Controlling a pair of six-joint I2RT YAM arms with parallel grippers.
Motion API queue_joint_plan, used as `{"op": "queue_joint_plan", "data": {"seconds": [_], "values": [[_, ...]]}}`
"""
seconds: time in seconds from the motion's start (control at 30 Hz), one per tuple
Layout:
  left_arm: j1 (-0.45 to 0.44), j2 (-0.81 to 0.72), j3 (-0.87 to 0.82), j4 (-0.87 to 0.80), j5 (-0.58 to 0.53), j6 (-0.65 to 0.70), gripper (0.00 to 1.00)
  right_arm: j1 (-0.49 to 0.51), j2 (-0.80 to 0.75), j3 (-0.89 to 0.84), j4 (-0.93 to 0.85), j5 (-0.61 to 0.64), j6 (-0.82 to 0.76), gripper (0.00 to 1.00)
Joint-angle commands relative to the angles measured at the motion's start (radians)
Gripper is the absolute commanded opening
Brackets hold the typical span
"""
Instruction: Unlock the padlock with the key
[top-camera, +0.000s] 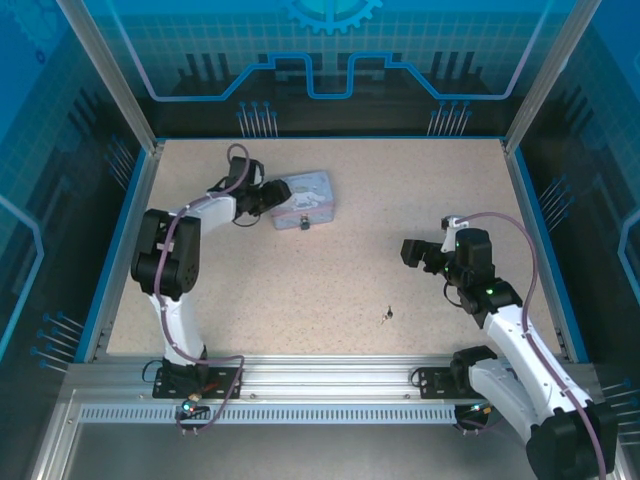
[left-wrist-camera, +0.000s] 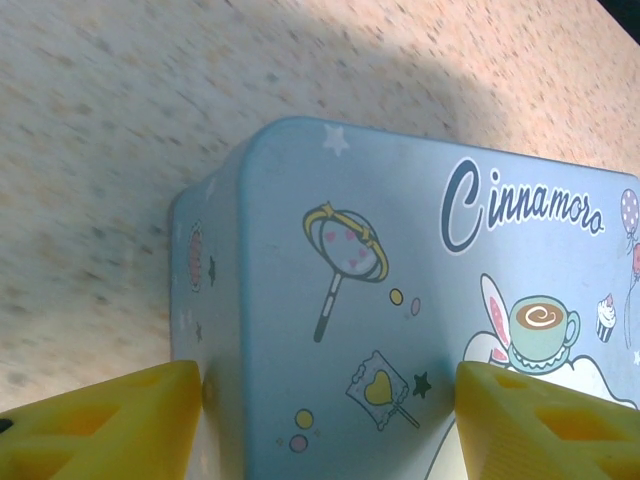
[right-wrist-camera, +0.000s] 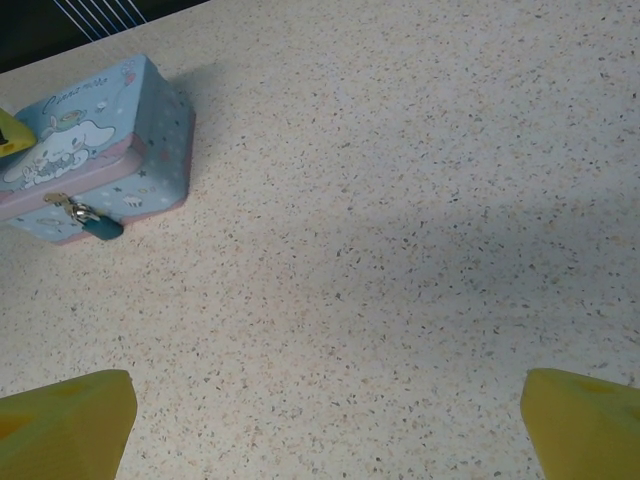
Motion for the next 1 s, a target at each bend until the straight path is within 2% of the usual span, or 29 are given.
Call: {"op": "queue_joint_plan", "data": {"seconds": [0.0,0.3,0.43,0.53,0.63,0.73,0.97], "values": [[-0.075,-0.007,-0.073,-0.090,-0.025,-0.054,0.67,0.012,0.013,0.001,-0.015,0.012,0.019,1.00],[-0.219,-0.124,-0.233,-0.004,-0.071,-0.235,0.68,0.027,0.068,0.023,-0.065,0.010,0.049,1.00],[-0.227,-0.156,-0.279,0.038,-0.068,-0.275,0.69,0.042,0.085,0.035,-0.116,-0.019,0.057,0.99],[-0.228,-0.208,-0.275,0.010,-0.114,-0.245,0.74,0.056,0.103,0.057,-0.196,-0.040,0.070,0.93],[-0.226,-0.299,-0.287,0.011,-0.159,-0.191,0.89,0.088,0.116,0.066,-0.264,-0.068,0.099,0.87],[-0.225,-0.409,-0.306,0.021,-0.211,-0.134,0.99,0.142,0.134,0.065,-0.315,-0.081,0.153,0.79],[-0.223,-0.581,-0.338,-0.005,-0.282,-0.056,0.99,0.306,0.178,0.002,-0.334,-0.066,0.342,0.65]]}}
